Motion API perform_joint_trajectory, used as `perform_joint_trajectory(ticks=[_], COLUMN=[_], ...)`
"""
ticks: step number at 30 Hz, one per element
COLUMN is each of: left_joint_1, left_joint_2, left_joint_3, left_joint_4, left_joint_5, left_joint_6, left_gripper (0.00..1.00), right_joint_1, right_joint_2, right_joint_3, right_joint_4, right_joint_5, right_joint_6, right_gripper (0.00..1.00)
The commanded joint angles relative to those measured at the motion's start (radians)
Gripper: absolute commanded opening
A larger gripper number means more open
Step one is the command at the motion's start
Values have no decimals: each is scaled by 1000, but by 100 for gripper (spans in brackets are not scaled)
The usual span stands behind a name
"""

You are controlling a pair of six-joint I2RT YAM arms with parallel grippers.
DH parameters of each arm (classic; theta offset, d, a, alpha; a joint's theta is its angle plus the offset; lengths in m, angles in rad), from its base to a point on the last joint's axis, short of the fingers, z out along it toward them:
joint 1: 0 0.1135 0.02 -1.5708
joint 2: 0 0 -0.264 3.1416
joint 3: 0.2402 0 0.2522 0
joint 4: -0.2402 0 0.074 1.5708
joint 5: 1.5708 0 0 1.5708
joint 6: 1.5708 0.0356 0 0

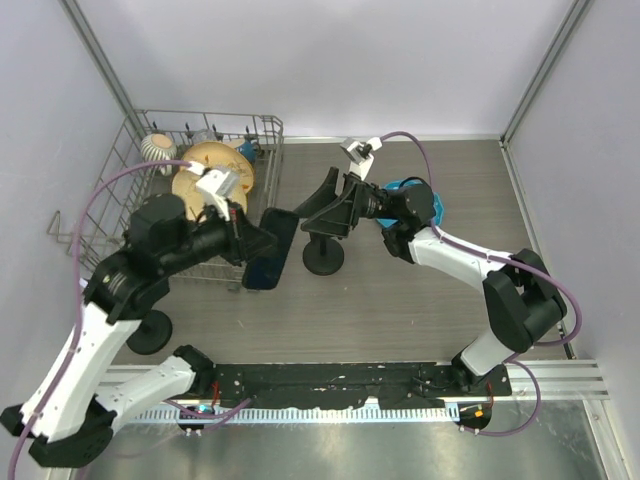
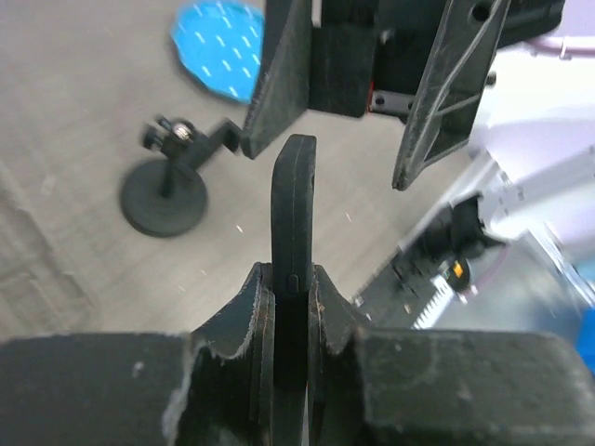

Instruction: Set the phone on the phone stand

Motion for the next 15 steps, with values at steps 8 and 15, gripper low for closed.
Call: perform_joint_trajectory(ticks=[8,15], left_joint_1=[2,2], left_joint_2=[-223,-189], left_joint_3=[-87,-109], left_joint_4=[462,585], left_joint_5=[-242,-156], left_joint_6=[-103,-174], left_gripper=[0,0], right_joint_1=[152,232], right_joint_2=[44,92], right_joint_3=[99,142], right_joint_4=[-15,74], right_joint_5=[117,137], right_joint_6=[-81,-41], right_gripper=[76,72])
